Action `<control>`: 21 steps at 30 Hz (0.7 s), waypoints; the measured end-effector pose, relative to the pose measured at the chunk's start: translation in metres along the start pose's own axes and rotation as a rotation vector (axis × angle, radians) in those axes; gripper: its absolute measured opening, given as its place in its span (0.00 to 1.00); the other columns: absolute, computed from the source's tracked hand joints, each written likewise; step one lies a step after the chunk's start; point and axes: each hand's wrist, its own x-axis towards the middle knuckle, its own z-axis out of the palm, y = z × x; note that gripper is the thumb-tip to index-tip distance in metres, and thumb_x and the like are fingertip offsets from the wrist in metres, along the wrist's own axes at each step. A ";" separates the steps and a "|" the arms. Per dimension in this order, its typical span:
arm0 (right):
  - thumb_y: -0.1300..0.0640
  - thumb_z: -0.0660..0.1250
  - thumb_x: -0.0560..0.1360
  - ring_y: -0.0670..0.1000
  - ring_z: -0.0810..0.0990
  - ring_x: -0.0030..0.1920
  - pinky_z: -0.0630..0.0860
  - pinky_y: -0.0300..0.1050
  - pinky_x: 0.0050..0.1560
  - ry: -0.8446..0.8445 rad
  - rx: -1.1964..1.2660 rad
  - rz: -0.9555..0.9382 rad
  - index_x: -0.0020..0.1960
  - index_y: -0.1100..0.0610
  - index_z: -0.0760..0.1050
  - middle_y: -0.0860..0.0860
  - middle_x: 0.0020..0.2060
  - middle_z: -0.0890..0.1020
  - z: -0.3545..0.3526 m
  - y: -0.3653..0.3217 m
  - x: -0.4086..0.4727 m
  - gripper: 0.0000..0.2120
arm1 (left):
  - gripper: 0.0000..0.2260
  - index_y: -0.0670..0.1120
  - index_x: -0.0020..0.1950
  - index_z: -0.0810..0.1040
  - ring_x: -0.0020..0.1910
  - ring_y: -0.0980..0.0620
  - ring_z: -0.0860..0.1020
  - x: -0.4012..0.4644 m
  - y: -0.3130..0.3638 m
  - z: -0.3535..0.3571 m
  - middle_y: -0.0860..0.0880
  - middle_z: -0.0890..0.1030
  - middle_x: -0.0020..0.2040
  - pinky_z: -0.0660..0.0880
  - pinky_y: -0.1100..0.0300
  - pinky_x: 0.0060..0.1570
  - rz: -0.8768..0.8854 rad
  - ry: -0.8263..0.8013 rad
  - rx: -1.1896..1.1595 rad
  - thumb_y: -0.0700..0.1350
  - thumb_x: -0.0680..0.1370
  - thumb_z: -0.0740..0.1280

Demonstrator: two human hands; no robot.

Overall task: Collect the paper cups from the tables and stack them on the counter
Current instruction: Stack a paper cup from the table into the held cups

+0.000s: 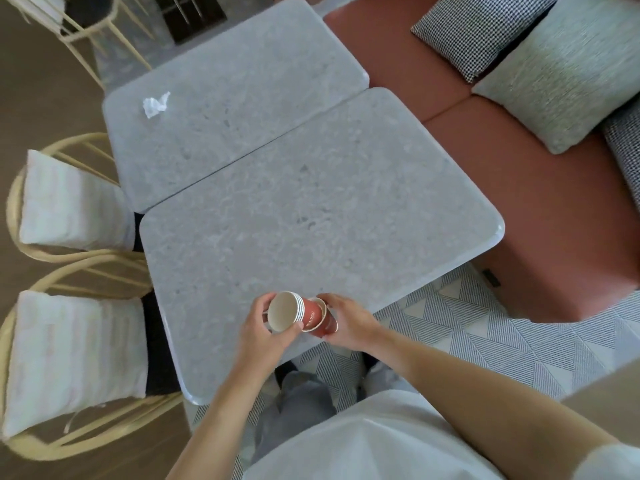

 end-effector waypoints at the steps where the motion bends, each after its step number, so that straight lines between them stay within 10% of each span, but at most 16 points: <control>1: 0.53 0.79 0.67 0.48 0.82 0.57 0.81 0.46 0.57 -0.011 0.000 0.003 0.69 0.47 0.74 0.45 0.58 0.83 -0.002 0.000 0.001 0.32 | 0.28 0.59 0.64 0.75 0.61 0.55 0.81 0.000 0.000 0.000 0.58 0.82 0.61 0.79 0.55 0.60 -0.002 -0.005 0.002 0.41 0.71 0.83; 12: 0.58 0.76 0.68 0.48 0.82 0.56 0.65 0.27 0.43 -0.050 -0.075 0.024 0.67 0.46 0.77 0.44 0.58 0.84 -0.019 -0.011 0.020 0.28 | 0.29 0.67 0.59 0.74 0.57 0.70 0.78 0.006 -0.004 0.001 0.63 0.81 0.59 0.74 0.73 0.49 -0.030 0.050 -0.032 0.44 0.68 0.83; 21: 0.58 0.74 0.71 0.53 0.81 0.61 0.73 0.49 0.63 -0.084 -0.260 -0.050 0.68 0.48 0.77 0.47 0.61 0.83 -0.016 -0.010 0.038 0.26 | 0.31 0.73 0.59 0.72 0.59 0.57 0.82 0.005 -0.024 0.015 0.59 0.81 0.61 0.82 0.56 0.55 -0.062 0.085 -0.049 0.56 0.59 0.78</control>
